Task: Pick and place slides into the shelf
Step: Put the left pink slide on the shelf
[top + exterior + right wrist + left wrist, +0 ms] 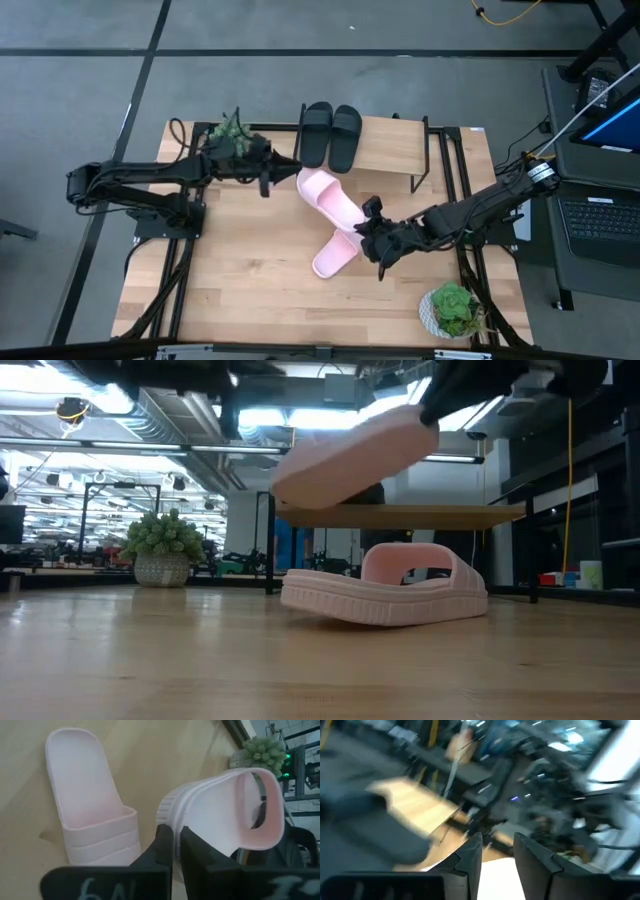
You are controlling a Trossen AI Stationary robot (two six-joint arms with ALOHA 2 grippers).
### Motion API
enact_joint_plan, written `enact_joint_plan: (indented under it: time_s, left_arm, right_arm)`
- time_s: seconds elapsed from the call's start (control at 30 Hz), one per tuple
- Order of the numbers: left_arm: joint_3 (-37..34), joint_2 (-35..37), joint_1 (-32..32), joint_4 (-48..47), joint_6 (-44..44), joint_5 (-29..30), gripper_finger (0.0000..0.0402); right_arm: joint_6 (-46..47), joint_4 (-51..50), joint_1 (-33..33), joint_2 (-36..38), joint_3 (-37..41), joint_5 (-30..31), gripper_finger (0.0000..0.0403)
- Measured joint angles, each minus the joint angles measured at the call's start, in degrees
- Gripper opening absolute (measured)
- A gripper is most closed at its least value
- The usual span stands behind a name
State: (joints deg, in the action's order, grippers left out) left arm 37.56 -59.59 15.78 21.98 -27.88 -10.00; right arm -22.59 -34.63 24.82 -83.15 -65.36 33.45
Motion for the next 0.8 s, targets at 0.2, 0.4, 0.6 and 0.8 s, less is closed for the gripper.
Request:
enact_joint_plan:
  time_s: [0.2, 0.4, 0.6, 0.8]
  left_arm:
    - [0.00, 6.44, -0.06, 1.88, 5.21, -2.27, 0.0092]
    - [0.00, 10.90, -1.65, 1.35, 6.02, -2.89, 0.0082]
    - [0.00, 11.67, -4.47, -0.98, 6.62, -3.02, 0.0074]
    - [-0.08, 11.14, -7.28, -4.31, 10.48, -3.02, 0.0073]
  right_arm:
    - [-0.18, -0.49, 0.11, 0.00, -4.14, 0.87, 0.0017]
    - [-0.43, -0.66, 0.11, 0.00, -8.09, 1.73, 0.0017]
    - [-3.17, -0.68, 0.13, 0.00, -12.04, 3.07, 0.0017]
    - [-3.20, -3.61, 0.12, 0.11, -15.83, 8.72, 0.0017]
